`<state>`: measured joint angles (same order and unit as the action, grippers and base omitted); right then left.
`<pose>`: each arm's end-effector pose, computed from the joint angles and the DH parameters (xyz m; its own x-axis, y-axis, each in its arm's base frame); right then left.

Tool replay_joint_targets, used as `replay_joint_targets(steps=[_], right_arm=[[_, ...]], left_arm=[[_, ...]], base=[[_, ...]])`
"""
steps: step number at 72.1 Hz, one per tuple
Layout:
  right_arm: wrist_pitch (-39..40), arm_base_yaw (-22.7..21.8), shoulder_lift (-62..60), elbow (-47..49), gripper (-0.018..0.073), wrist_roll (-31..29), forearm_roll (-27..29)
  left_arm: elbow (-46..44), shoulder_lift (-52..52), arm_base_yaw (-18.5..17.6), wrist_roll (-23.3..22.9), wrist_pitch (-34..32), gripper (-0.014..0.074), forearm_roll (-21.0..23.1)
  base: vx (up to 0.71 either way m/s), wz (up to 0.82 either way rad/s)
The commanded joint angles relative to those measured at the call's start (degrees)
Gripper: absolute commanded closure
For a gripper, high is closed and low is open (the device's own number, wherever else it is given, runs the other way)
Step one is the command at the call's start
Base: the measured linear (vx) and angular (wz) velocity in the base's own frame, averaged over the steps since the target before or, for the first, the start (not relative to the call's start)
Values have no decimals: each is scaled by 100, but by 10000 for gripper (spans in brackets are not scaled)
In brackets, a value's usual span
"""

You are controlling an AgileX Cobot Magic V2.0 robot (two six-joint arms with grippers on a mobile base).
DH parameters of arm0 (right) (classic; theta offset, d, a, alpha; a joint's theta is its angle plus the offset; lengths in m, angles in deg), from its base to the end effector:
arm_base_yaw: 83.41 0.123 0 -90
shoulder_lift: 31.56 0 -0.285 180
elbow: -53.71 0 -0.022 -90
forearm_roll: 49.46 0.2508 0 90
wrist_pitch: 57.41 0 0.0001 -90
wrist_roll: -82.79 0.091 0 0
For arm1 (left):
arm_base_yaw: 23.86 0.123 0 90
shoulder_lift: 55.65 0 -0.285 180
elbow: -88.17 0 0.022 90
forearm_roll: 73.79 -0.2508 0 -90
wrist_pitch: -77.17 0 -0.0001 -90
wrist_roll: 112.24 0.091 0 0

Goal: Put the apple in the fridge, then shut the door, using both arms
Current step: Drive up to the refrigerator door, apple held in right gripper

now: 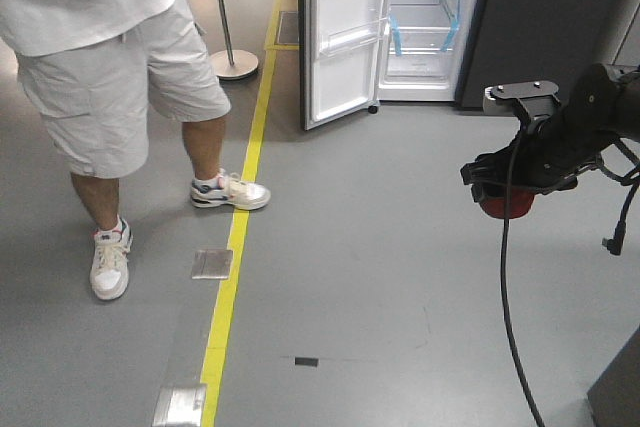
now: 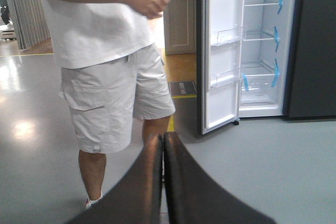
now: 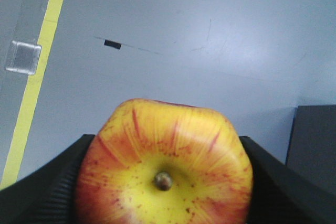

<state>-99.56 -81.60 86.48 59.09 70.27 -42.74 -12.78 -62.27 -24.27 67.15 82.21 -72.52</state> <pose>0.4123 0.0202 0.2162 -0.8867 -0.1587 -0.4343 -0.1829 0.9830 0.0142 0.0563 -0.0006 0.1955 -0.0127 -0.0326 -0.9994 0.0087 0.9994 -0.0327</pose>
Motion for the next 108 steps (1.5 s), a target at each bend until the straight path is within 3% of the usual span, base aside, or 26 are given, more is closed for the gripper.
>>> replay_joint_targets(steps=[1, 108], right_arm=[[232, 0, -299, 150, 385, -50, 7], [219, 0, -299, 150, 385, -50, 7]], left_arm=[[-7, 37, -33, -9, -472, 603, 41], [-7, 37, -33, -9, -472, 603, 41]], base=[[31, -3], [28, -10]])
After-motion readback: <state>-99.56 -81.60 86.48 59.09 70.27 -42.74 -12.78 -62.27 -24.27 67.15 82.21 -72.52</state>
